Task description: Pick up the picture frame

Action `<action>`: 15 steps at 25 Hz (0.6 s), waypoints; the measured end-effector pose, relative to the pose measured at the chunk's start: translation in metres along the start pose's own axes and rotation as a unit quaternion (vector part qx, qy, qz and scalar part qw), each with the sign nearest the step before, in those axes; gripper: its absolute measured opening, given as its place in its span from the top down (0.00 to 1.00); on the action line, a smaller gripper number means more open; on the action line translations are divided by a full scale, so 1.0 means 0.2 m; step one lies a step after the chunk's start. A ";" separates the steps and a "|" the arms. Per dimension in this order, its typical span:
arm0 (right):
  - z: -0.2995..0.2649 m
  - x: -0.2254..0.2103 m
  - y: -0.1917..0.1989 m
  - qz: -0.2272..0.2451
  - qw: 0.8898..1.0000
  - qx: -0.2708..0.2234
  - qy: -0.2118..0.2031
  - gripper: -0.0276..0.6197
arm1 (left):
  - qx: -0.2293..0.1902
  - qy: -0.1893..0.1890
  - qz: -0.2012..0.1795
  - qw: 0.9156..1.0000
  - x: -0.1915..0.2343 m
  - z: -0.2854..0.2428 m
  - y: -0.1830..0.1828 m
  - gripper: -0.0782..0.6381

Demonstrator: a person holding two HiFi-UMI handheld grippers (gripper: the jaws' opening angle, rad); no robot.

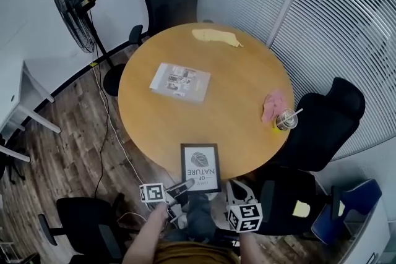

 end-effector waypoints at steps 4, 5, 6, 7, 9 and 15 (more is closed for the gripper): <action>0.05 0.01 -0.03 0.004 1.000 -0.012 0.005 0.94 | 0.016 -0.045 -0.055 0.997 0.02 0.04 0.00 0.83; 0.06 0.02 -0.03 0.005 1.000 -0.015 0.006 0.94 | 0.014 -0.034 -0.047 0.998 -0.01 0.03 0.01 0.83; 0.07 0.03 -0.04 0.006 1.000 -0.019 0.006 0.94 | 0.010 -0.015 -0.030 0.999 -0.05 0.02 0.02 0.83; 0.08 0.04 -0.04 0.007 1.000 -0.022 0.006 0.94 | 0.007 -0.002 -0.020 1.000 -0.08 0.02 0.03 0.83; 0.09 0.05 -0.05 0.011 1.000 -0.026 0.007 0.94 | 0.010 -0.001 -0.026 1.000 -0.11 0.03 0.04 0.83; 0.16 0.10 -0.08 0.016 0.999 -0.044 0.012 0.94 | 0.017 -0.019 -0.071 0.997 -0.20 0.08 0.04 0.83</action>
Point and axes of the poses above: the fingertips, and each gripper's own axes: z backward along the fingers, x to its left, y out of its underside, the point moved 2 cm from there along z, backward along the fingers, and after that the axes turned 1 degree about y, right-handed, at the moved point
